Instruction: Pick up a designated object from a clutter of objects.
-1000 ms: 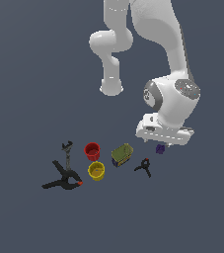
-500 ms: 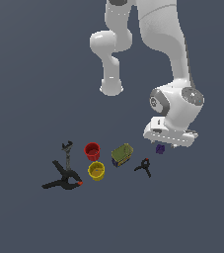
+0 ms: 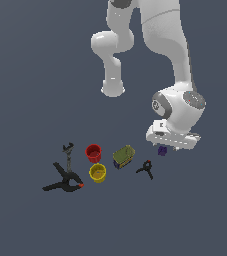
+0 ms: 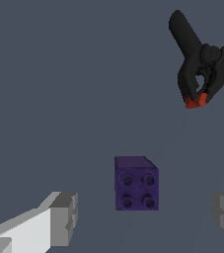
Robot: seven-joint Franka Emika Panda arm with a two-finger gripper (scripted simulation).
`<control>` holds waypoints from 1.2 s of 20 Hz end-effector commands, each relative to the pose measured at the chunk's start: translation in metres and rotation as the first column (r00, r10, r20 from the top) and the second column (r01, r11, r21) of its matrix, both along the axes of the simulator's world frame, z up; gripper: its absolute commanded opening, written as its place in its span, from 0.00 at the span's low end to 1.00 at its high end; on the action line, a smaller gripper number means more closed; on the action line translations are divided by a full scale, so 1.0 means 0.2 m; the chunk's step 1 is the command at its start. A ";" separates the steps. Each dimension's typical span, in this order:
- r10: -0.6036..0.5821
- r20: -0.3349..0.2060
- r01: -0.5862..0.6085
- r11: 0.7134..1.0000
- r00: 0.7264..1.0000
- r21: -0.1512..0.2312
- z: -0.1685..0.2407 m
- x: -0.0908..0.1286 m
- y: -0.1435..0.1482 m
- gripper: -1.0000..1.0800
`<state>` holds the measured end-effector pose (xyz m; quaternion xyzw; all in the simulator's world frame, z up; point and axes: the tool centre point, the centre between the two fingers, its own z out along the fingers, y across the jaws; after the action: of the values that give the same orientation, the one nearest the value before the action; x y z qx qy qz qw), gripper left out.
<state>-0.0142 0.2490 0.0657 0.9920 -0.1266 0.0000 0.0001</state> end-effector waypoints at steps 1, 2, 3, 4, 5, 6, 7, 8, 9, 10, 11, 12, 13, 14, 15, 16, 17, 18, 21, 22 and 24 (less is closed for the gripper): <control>0.000 -0.001 0.000 1.000 1.000 0.000 -0.05 0.00 0.00 0.96; -0.001 -0.001 0.001 1.000 1.000 0.000 -0.07 0.00 0.00 0.96; -0.001 -0.001 0.001 1.000 1.000 0.000 -0.10 -0.01 0.00 0.96; -0.001 0.000 0.001 1.000 1.000 0.000 -0.12 -0.01 0.00 0.96; -0.001 0.000 0.001 1.000 1.000 0.000 -0.15 -0.01 0.00 0.96; -0.001 0.000 0.001 1.000 1.000 0.000 -0.17 -0.01 0.00 0.96; -0.002 0.000 0.002 1.000 1.000 0.000 -0.18 -0.01 0.00 0.96; -0.002 0.000 0.002 1.000 1.000 0.000 -0.20 -0.01 0.00 0.96; -0.002 0.000 0.002 1.000 1.000 0.000 -0.21 0.00 0.00 0.96; -0.002 0.000 0.002 1.000 1.000 0.000 -0.21 0.00 0.00 0.96; -0.002 0.000 0.002 1.000 1.000 0.000 -0.22 0.00 0.00 0.96; -0.002 0.000 0.002 1.000 1.000 0.000 -0.22 0.00 0.00 0.96; -0.002 0.000 0.002 1.000 1.000 0.000 -0.22 0.00 0.00 0.00; -0.002 0.000 0.002 1.000 1.000 0.000 -0.22 0.00 0.00 0.00; -0.002 0.000 0.002 1.000 1.000 0.000 -0.22 0.00 0.00 0.00; -0.002 0.000 0.002 1.000 1.000 0.000 -0.22 0.00 0.00 0.00; -0.002 0.000 0.002 1.000 1.000 0.000 -0.22 0.00 0.00 0.00; -0.002 0.000 0.002 1.000 1.000 0.000 -0.22 0.00 0.00 0.00; -0.002 0.000 0.002 1.000 1.000 0.000 -0.22 0.00 0.00 0.00; -0.002 0.000 0.002 1.000 1.000 0.000 -0.22 0.00 0.00 0.00; -0.002 0.000 0.002 1.000 1.000 0.000 -0.22 0.00 0.00 0.00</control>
<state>-0.0149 0.2500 0.0223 0.9919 -0.1273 -0.0001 0.0000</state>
